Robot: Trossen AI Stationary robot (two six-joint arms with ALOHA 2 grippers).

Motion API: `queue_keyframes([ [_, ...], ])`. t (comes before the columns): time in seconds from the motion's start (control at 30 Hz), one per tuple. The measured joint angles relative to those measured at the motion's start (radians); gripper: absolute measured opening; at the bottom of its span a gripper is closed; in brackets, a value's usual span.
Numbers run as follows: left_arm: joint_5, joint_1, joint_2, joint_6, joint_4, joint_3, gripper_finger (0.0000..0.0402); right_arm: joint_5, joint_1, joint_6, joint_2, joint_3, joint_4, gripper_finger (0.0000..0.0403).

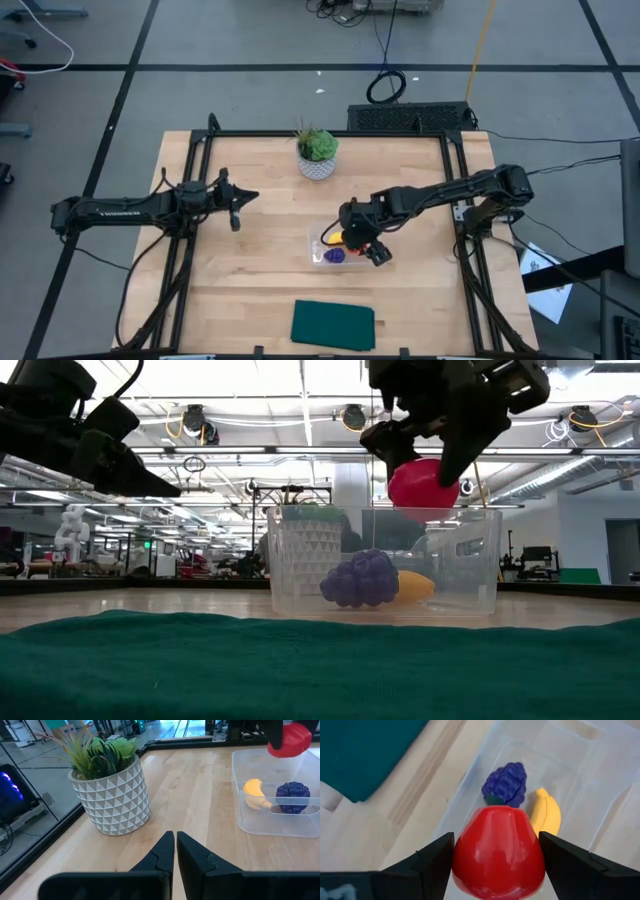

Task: Pick and placing Produce into tupperware
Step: Put the apple into the transparent bin

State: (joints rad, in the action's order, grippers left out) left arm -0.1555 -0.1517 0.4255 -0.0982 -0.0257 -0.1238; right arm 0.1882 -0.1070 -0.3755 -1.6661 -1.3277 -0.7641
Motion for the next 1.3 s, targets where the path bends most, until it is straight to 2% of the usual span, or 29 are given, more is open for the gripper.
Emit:
queue_keyframes([
  [0.37, 0.0, 0.0, 0.0, -0.001, 0.0, 0.0, 0.0026, -0.001, -0.007, 0.039, 0.0, 0.0, 0.096, 0.0265],
  [0.63, 0.0, 0.0, 0.0, -0.002, 0.0, 0.0, 0.0026, 0.0, -0.006, 0.05, 0.0, 0.024, 0.099, 0.0265],
  [0.87, 0.0, 0.0, 0.0, -0.003, 0.0, 0.0, 0.0026, 0.0, -0.013, -0.002, -0.001, 0.095, 0.114, 0.0265],
  [1.3, 0.0, 0.0, 0.0, -0.002, 0.0, 0.0, 0.0026, -0.001, -0.019, -0.053, -0.001, 0.101, 0.152, 0.0265],
])
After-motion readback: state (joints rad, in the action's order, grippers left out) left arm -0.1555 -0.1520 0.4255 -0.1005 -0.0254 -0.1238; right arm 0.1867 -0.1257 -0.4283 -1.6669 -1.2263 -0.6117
